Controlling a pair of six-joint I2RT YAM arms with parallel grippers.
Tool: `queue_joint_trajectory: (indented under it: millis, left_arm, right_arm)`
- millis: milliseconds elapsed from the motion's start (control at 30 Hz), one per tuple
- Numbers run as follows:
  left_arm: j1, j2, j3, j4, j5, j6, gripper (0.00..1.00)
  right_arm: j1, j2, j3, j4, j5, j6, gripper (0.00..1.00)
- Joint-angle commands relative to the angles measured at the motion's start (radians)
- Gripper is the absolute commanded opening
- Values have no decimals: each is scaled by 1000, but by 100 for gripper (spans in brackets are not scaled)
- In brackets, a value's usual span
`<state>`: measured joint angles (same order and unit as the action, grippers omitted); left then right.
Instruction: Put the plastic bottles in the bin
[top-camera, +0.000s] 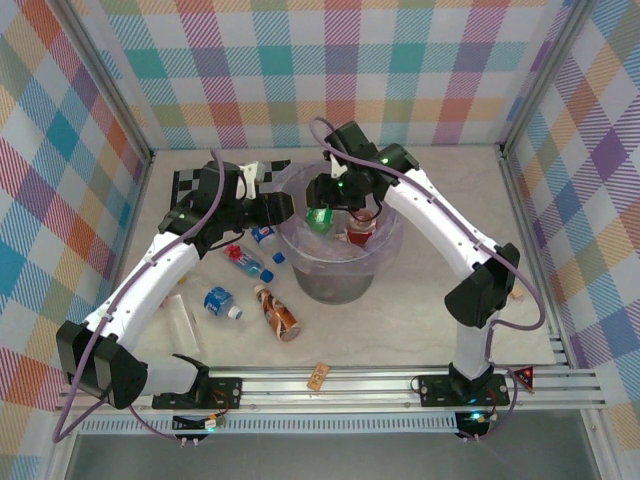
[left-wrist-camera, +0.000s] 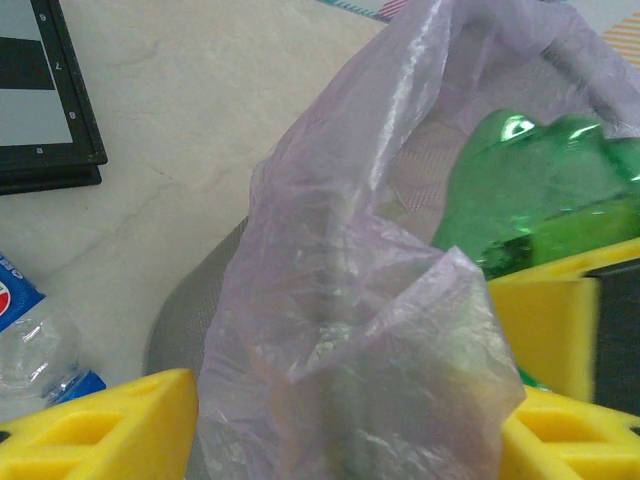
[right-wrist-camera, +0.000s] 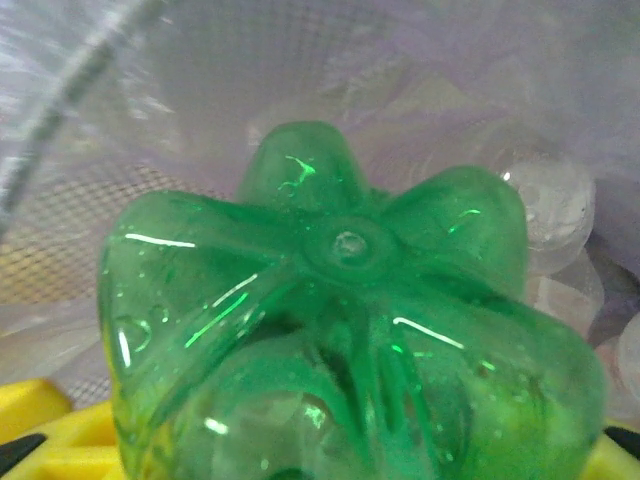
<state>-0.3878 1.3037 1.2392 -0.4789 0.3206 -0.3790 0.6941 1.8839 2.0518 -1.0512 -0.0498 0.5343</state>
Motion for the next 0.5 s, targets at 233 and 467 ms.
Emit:
queue_joint_trajectory:
  millis: [233, 467]
  left_arm:
    - [-16, -15, 4, -3, -12, -17, 64]
    - [-22, -12, 7, -2, -14, -21, 64]
  right_arm:
    - [4, -14, 23, 30, -15, -20, 72]
    - [3, -27, 105, -18, 17, -51, 79]
